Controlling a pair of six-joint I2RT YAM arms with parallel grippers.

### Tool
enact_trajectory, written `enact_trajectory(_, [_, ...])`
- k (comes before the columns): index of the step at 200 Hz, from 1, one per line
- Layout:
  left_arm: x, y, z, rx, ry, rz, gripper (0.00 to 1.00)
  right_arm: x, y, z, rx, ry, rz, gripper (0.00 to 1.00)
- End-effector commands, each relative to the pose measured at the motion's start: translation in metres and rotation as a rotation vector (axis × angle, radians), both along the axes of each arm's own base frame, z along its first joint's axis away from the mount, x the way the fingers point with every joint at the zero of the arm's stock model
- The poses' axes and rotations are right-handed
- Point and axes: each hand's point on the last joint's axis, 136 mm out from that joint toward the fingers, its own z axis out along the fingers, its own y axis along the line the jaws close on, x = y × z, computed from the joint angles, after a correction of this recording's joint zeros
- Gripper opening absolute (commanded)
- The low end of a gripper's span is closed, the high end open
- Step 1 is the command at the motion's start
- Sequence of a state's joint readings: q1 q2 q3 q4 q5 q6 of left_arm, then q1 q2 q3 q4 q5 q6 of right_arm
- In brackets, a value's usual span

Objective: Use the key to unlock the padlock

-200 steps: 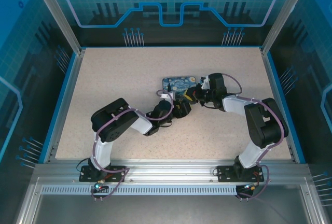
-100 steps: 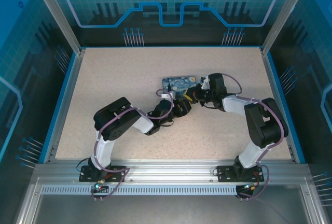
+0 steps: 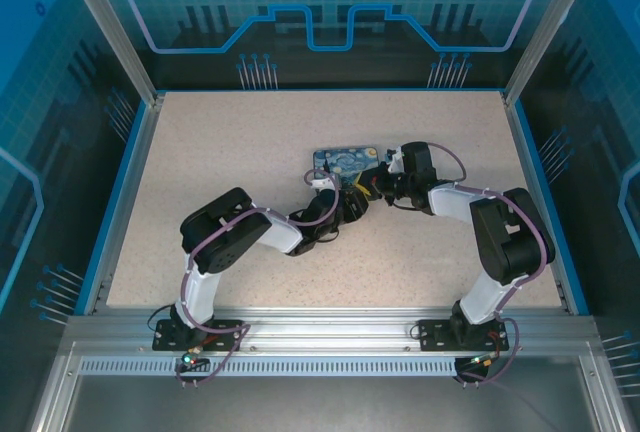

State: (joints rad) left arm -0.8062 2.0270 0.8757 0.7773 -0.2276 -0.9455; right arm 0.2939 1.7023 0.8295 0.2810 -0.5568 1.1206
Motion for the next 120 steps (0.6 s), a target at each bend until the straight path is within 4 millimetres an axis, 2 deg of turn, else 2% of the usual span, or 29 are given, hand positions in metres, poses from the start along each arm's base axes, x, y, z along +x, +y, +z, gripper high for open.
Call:
enact_trajectory(1, [0.0022,0.0244,-0.0227,0.118,0.055,0.097,0.45,-0.0069,0.0005,-0.0112,-0.010,0.023,0.013,0.00])
enact_trajectory(65, [0.0040,0.0262,-0.0279,0.129,0.065,0.124,0.31,-0.0068,-0.0001,-0.0122,-0.011,0.024,0.011,0.00])
enact_trajectory(120, [0.0044,0.0231,-0.0218,0.128,0.051,0.098,0.16,-0.0068,0.0000,-0.0121,-0.010,0.025,0.011,0.00])
